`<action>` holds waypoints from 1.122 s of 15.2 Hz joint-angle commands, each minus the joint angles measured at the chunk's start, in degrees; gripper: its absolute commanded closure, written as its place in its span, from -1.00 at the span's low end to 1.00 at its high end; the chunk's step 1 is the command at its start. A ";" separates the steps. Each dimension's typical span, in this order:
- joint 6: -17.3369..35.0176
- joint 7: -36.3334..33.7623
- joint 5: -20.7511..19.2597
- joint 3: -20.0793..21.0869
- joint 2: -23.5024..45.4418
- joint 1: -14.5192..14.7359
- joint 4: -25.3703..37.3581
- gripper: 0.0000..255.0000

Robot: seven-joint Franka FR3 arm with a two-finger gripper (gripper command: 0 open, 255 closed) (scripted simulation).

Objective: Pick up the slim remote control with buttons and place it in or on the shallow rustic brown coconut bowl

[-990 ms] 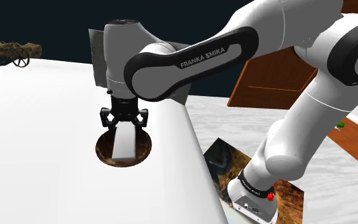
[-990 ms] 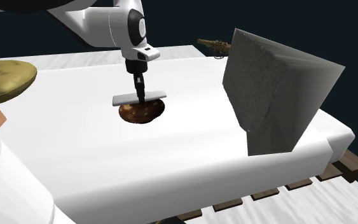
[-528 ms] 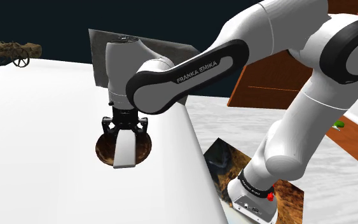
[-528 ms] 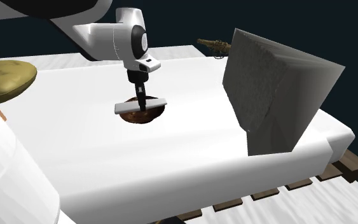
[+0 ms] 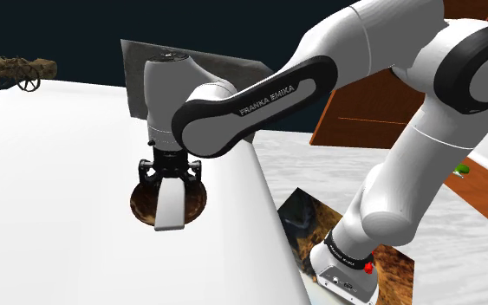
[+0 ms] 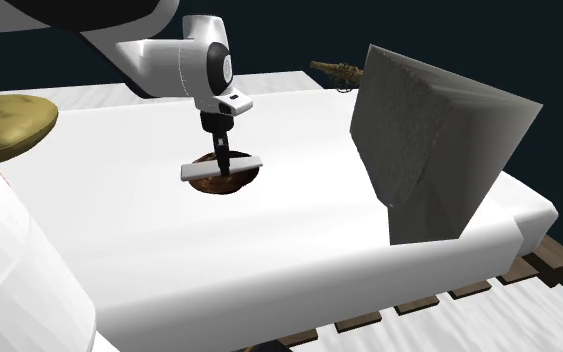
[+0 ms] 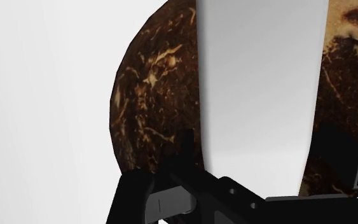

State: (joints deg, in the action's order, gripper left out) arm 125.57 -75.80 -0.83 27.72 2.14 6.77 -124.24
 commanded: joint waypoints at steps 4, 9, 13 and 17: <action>0.00 0.00 0.00 0.00 0.00 0.00 0.01 -1.00; -7.09 1.35 1.85 -0.13 -3.39 -0.25 4.10 -1.00; -7.09 1.35 1.85 -0.15 -3.39 -0.23 4.10 -1.00; -7.09 1.35 1.85 -0.15 -3.39 -0.23 4.10 -1.00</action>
